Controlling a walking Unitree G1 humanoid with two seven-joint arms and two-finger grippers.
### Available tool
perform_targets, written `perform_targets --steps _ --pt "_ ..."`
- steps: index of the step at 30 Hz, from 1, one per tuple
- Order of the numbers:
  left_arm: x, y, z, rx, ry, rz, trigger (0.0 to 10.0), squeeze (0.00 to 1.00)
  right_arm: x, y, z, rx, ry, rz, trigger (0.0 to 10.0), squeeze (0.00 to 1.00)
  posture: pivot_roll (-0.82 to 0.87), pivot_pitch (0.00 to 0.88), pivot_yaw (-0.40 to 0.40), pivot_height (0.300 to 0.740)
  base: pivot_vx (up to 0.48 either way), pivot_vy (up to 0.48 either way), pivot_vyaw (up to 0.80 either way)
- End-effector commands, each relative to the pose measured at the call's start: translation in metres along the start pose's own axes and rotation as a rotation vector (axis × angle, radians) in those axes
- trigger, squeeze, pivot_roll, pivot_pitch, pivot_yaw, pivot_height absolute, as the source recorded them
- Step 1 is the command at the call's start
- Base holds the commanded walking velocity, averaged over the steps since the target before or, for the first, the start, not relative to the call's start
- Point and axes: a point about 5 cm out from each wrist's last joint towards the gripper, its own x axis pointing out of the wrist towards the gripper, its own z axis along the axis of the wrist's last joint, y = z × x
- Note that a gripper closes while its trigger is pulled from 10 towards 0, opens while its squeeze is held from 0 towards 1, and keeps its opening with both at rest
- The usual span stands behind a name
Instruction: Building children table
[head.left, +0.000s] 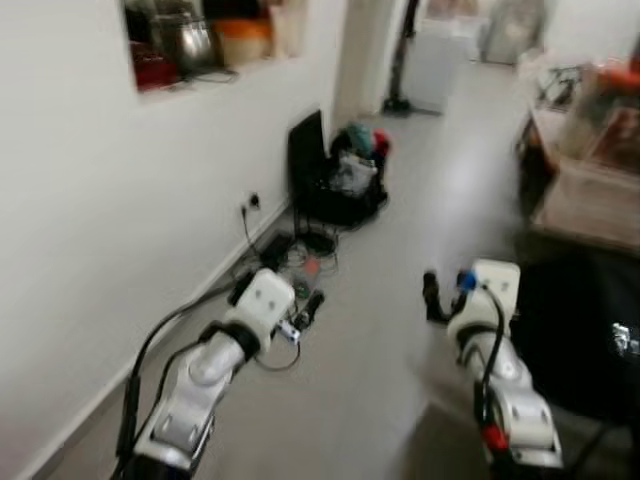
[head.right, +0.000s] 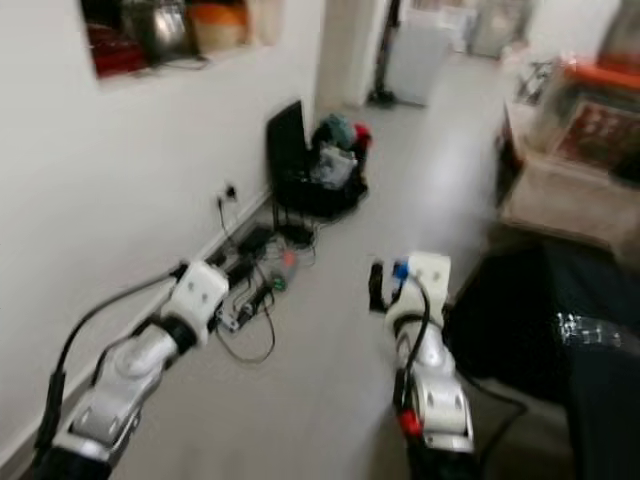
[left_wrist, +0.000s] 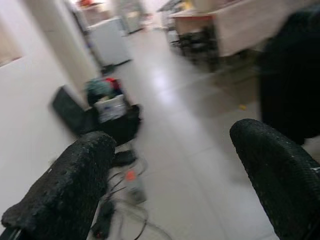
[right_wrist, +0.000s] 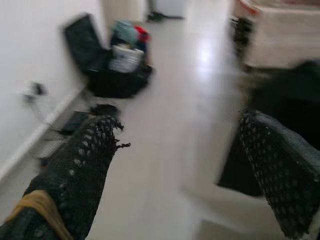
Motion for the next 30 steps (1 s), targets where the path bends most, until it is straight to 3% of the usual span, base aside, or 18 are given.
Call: perform_targets --steps 1,14,30 --pt "-0.0013 -0.0036 -0.0011 0.001 0.004 -0.01 10.0 0.0 -0.0004 -0.0027 -0.0009 -0.009 -0.004 -0.013 10.0 0.0 0.06 0.0 -0.098 0.74 0.0 0.0 0.0" --pt "-0.0028 -0.0078 -0.0049 0.037 0.029 -0.02 10.0 0.0 0.0063 -0.0053 0.0016 -0.02 0.009 -0.001 10.0 0.0 0.08 0.0 -0.134 0.74 0.0 0.0 0.0" --pt "-0.0007 -0.0115 -0.003 0.041 0.02 -0.033 10.0 0.0 0.0064 -0.0033 0.0029 -0.01 0.007 0.002 10.0 0.0 0.07 0.0 -0.129 0.74 0.0 0.0 -0.79"
